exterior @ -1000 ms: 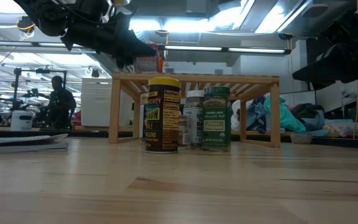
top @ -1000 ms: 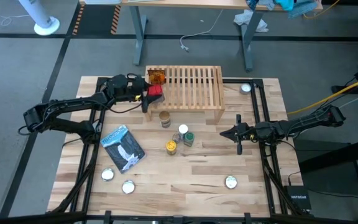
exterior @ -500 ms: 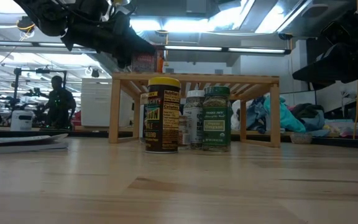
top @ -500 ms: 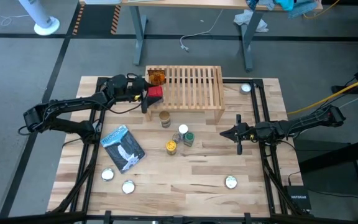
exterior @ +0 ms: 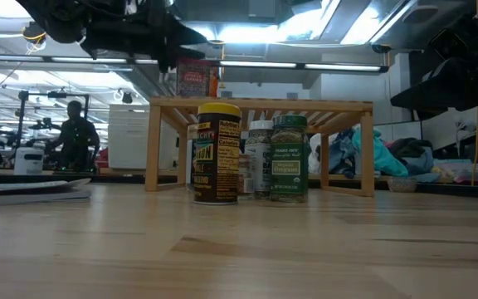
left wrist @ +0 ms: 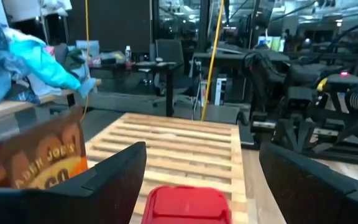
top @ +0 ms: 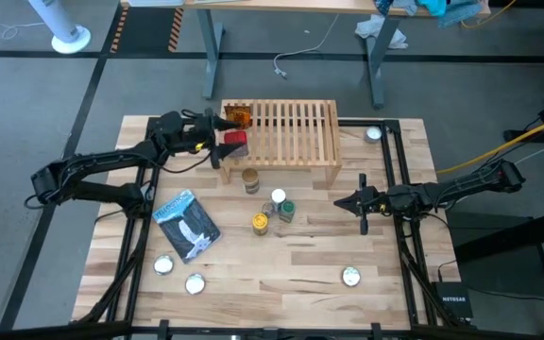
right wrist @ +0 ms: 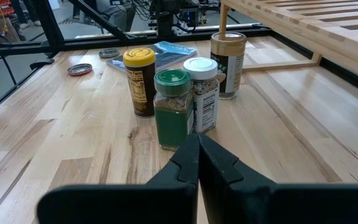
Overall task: Shelf spices
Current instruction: Put the green seasoning bottle on the shelf
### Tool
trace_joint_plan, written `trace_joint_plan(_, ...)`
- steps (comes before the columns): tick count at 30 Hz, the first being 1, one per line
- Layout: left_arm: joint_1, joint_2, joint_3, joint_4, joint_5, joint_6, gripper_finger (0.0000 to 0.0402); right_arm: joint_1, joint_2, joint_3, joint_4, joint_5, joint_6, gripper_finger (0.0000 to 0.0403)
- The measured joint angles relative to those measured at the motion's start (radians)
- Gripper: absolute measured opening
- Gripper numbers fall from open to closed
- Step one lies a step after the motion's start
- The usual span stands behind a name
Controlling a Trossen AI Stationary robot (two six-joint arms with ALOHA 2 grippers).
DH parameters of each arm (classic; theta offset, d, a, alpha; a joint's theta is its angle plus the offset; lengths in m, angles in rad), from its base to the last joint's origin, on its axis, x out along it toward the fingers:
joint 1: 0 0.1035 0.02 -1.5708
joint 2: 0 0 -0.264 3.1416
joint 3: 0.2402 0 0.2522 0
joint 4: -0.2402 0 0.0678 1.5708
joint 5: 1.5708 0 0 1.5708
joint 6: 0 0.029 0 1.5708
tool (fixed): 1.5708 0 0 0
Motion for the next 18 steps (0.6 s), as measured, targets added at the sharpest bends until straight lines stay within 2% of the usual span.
trace_joint_plan(4, 0.000, -0.071, 0.000, -0.015, 0.000, 0.023, 0.0306, 0.000, 0.000, 0.000, 0.000, 0.000, 0.000, 0.0008)
trace_joint_plan(7, -0.006, -0.152, 0.000, -0.089, 0.000, 0.029, 0.0305, 0.000, 0.000, 0.000, 0.000, 0.000, 0.000, 0.0008)
trace_joint_plan(12, -0.060, -0.316, 0.000, -0.288, -0.005, 0.021, 0.0288, 0.000, 0.000, 0.000, 0.000, 0.000, 0.000, 0.0008)
trace_joint_plan(18, -0.184, -0.487, 0.000, -0.548, -0.008, -0.045, 0.0261, 0.000, 0.000, 0.000, 0.000, 0.000, 0.000, 0.0008)
